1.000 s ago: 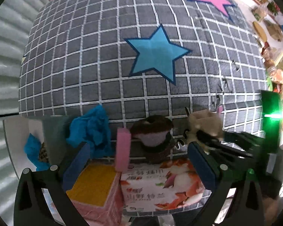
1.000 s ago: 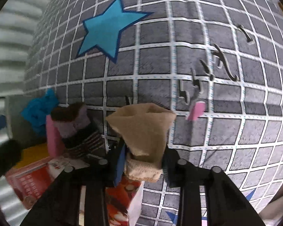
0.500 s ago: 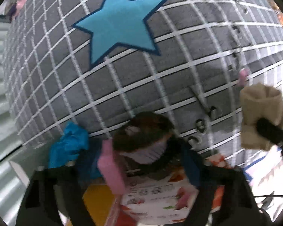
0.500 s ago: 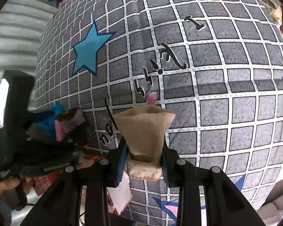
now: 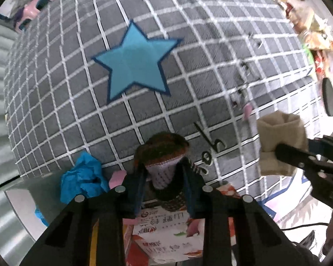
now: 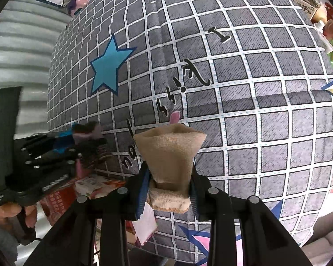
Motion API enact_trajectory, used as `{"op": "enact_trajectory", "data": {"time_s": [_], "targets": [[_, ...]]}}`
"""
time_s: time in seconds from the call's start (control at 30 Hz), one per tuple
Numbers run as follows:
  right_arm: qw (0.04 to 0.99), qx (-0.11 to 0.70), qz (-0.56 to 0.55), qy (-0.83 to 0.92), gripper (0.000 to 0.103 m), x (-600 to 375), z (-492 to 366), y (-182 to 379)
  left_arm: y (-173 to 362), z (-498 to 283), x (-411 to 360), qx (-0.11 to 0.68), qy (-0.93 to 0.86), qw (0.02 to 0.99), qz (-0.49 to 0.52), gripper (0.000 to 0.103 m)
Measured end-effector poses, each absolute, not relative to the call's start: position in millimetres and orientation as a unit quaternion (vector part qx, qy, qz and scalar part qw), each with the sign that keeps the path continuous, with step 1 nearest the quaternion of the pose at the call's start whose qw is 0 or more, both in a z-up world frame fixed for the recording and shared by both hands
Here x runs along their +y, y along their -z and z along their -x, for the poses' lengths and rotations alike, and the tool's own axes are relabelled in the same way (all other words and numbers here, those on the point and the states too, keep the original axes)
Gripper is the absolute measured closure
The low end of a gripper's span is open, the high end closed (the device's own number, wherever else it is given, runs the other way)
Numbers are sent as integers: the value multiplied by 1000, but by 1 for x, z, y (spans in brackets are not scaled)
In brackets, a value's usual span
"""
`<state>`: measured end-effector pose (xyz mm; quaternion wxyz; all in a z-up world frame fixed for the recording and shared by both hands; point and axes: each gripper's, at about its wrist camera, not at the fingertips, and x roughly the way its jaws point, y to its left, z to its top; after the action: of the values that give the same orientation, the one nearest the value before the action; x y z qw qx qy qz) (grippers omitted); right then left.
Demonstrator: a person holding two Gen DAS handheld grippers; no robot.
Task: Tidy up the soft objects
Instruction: 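Lift the burlap pouch and knit item from the pile with both tools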
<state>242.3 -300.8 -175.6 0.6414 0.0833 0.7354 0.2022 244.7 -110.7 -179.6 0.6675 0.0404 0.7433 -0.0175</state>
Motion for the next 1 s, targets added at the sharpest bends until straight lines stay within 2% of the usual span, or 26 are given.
{"op": "enact_trajectory", "data": {"time_s": [0.37,1.0], "targets": [[651,732,-78,-187,69,-306,-235,164,123,-220,-119,699,27,714,-29,70],[657,735,-56,-158,69,-303,-193,154,101,-145,-134,672,69,735,-49,70]]}}
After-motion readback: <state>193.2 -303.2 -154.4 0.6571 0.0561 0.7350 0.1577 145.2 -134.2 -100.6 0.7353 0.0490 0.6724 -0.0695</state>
